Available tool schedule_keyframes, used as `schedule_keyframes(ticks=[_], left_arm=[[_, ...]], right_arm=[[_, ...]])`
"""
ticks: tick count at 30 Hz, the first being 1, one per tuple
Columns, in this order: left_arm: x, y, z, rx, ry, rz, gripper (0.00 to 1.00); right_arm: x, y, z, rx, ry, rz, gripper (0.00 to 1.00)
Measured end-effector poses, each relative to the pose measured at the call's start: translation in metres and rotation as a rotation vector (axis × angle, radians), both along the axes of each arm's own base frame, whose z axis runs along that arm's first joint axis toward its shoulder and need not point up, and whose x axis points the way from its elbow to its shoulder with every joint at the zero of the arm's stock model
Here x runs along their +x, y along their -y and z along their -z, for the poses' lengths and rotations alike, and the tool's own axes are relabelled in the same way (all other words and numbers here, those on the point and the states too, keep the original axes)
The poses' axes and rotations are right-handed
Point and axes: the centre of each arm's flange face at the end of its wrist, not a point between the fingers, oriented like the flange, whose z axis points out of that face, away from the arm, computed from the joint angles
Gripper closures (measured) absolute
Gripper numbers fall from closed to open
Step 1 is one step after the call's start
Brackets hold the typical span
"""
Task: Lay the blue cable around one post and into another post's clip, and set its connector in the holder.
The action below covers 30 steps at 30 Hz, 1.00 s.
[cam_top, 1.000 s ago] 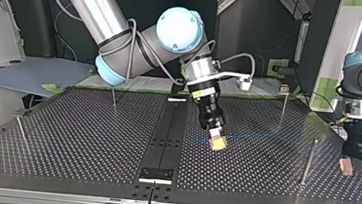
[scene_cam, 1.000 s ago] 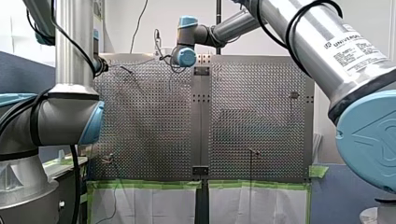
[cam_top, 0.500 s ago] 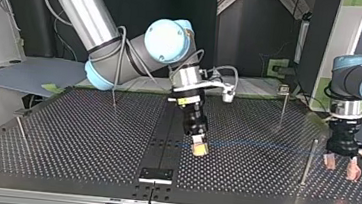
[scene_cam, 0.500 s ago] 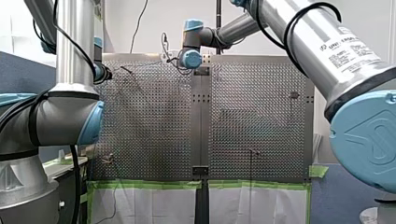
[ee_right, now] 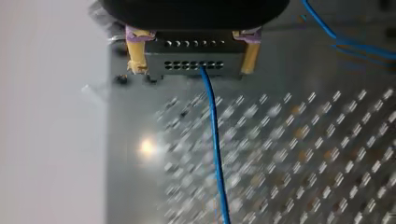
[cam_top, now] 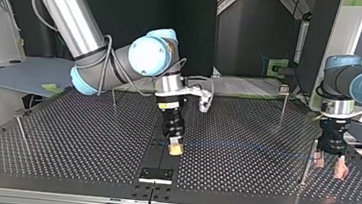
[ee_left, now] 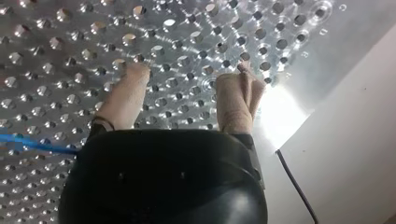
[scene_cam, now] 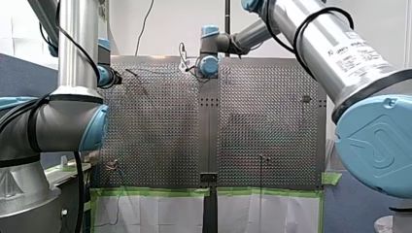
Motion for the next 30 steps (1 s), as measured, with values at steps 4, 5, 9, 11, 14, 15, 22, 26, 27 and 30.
schedule_keyframes(ticks=[4,5,9,11,14,15,22,26,27,30], left_arm=[[-0.001,0.003,0.004,-0.011,-0.001,-0.001,0.00],[-0.002,0.004,0.005,-0.014,-0.002,-0.002,0.00],[-0.003,0.006,0.008,-0.022,-0.005,-0.005,0.00],[-0.003,0.007,0.008,-0.023,-0.006,-0.005,0.00],[-0.003,0.009,0.008,-0.025,-0.007,-0.002,0.00],[-0.003,0.009,0.008,-0.026,-0.007,-0.001,0.00],[-0.003,0.012,0.009,-0.029,-0.008,0.000,0.00],[-0.003,0.015,0.009,-0.030,-0.008,0.004,0.00],[-0.003,0.015,0.009,-0.029,-0.007,0.005,0.00],[-0.003,0.016,0.009,-0.031,-0.007,0.006,0.00]], right_arm=[[-0.013,0.011,0.018,0.035,-0.027,0.043,0.91],[-0.016,0.013,0.022,0.041,-0.031,0.051,0.91],[-0.027,0.023,0.038,0.064,-0.035,0.086,0.91],[-0.035,0.029,0.046,0.074,-0.033,0.110,0.91],[-0.044,0.035,0.056,0.082,-0.026,0.146,0.91],[-0.046,0.037,0.058,0.083,-0.024,0.154,0.91],[-0.058,0.041,0.083,0.095,-0.004,0.199,0.91],[-0.062,0.042,0.096,0.104,0.013,0.206,0.91],[-0.065,0.043,0.100,0.106,0.016,0.209,0.91],[-0.070,0.046,0.110,0.109,0.021,0.218,0.91]])
